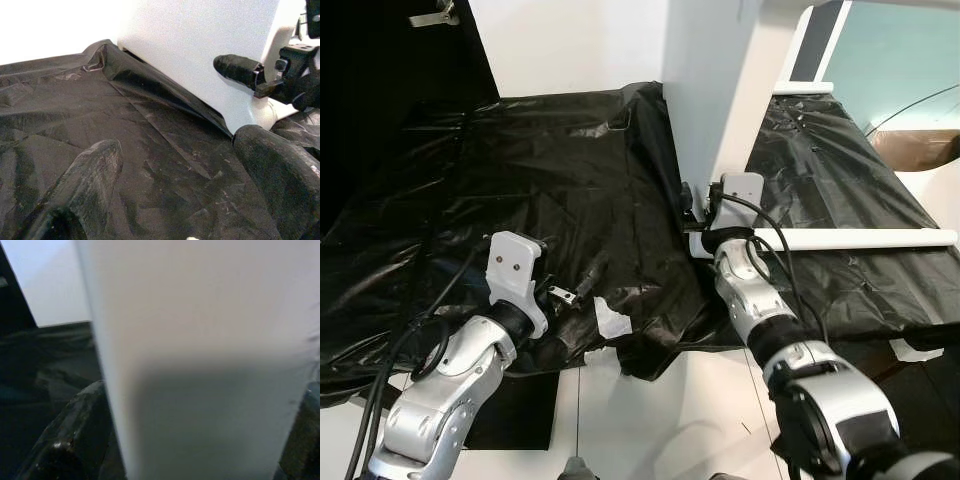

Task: Building children table

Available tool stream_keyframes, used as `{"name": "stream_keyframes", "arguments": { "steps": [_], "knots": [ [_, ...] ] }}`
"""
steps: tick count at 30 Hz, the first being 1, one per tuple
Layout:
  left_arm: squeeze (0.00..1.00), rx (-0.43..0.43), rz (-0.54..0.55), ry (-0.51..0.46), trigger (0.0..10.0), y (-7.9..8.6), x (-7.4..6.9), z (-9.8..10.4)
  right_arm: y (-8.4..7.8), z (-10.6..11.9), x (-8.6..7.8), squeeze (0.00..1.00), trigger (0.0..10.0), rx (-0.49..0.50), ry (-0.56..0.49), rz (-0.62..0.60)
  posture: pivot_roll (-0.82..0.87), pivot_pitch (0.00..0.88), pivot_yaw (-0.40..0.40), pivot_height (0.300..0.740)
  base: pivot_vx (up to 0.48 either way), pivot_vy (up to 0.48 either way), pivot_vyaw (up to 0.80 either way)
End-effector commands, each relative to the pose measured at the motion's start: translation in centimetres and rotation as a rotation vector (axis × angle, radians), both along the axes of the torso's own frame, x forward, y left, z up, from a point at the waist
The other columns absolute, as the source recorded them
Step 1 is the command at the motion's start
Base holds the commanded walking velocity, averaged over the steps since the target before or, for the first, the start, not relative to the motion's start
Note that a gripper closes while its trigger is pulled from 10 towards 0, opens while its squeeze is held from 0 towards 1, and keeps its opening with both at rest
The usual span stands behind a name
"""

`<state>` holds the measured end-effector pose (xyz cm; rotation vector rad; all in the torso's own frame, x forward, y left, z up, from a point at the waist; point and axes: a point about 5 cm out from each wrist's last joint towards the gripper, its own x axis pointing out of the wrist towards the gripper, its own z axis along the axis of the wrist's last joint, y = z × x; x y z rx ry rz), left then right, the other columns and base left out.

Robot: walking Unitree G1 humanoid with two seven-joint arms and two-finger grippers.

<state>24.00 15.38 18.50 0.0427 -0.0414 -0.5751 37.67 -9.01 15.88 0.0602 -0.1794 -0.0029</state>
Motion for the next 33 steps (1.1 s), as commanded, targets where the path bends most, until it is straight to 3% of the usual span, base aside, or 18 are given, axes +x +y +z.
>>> {"name": "stream_keyframes", "arguments": {
  "steps": [1, 4, 5, 6, 7, 9, 13, 18, 22, 24, 26, 28, 33],
  "knots": [
    [0.00, 0.021, -0.081, -0.005, 10.0, -0.1, -0.4, 0.2, -0.2, -0.1, 0.2, 0.00, 10.0, 0.008, 0.010, -0.034, 0.13, 0.028, 0.005, 0.740, 0.000, 0.000, 0.00],
    [0.00, 0.024, -0.073, -0.007, 10.0, 0.0, -0.4, 0.2, -0.5, -0.1, 0.5, 0.00, 10.0, 0.002, 0.026, -0.049, 0.13, 0.028, 0.010, 0.740, 0.000, 0.000, 0.00],
    [0.00, 0.027, -0.069, -0.007, 10.0, 0.1, -0.5, 0.2, -0.8, 0.0, 0.9, 0.00, 2.5, 0.006, 0.039, -0.041, 0.13, 0.028, 0.014, 0.740, 0.000, 0.000, 0.00],
    [0.00, 0.027, -0.068, -0.006, 10.0, 0.2, -0.5, 0.2, -0.8, 0.1, 1.0, 0.00, 0.5, 0.007, 0.040, -0.032, 0.13, 0.028, 0.014, 0.740, 0.000, 0.000, 0.00],
    [0.00, 0.029, -0.067, -0.007, 10.0, 0.2, -0.5, 0.2, -0.8, 0.1, 1.1, 0.00, 0.0, 0.011, 0.047, -0.015, 0.13, 0.028, 0.014, 0.740, 0.000, 0.000, 0.00],
    [0.00, 0.034, -0.062, -0.008, 10.0, 0.3, -0.3, 0.3, -0.2, 0.2, 1.2, 0.00, 0.0, 0.009, 0.058, 0.072, 0.13, 0.028, 0.012, 0.740, 0.000, 0.000, 0.00],
    [0.00, 0.034, -0.054, -0.015, 10.0, 0.4, -0.3, 0.4, 0.6, -0.1, 0.9, 0.00, 0.0, -0.001, 0.043, 0.125, 0.13, 0.027, 0.005, 0.740, 0.000, 0.000, 0.00],
    [0.00, 0.030, -0.027, -0.030, 10.0, 0.7, -0.4, 0.6, 4.3, -1.3, -0.9, 0.00, 0.0, -0.004, 0.007, 0.317, 0.13, 0.021, -0.023, 0.740, 0.000, 0.000, 0.00],
    [0.00, 0.028, -0.018, -0.036, 10.0, 0.9, -0.4, 0.7, 6.0, -1.5, -1.7, 0.00, 0.0, -0.009, -0.007, 0.407, 0.13, 0.015, -0.031, 0.740, 0.000, 0.000, 0.00],
    [0.00, 0.029, -0.012, -0.045, 10.0, 1.0, -0.3, 0.8, 8.2, -1.2, -2.4, 0.00, 0.0, 0.003, -0.025, 0.507, 0.13, 0.005, -0.035, 0.740, 0.000, 0.000, 0.00],
    [0.00, 0.030, -0.011, -0.048, 10.0, 1.0, -0.3, 0.8, 8.9, -1.0, -2.7, 0.00, 0.0, 0.009, -0.032, 0.530, 0.13, 0.004, -0.035, 0.740, 0.000, 0.000, 0.00],
    [0.00, 0.031, -0.010, -0.051, 10.0, 1.0, -0.3, 0.9, 10.8, -0.4, -3.0, 0.00, 0.0, 0.026, -0.032, 0.565, 0.14, 0.006, -0.036, 0.740, 0.000, 0.000, 0.00],
    [0.00, 0.030, -0.005, -0.051, 10.0, 1.1, -0.5, 0.9, 12.3, 0.6, -3.1, 0.00, 0.0, 0.039, -0.034, 0.570, 0.16, 0.014, -0.044, 0.740, 0.000, 0.000, 0.00]
  ]
}}
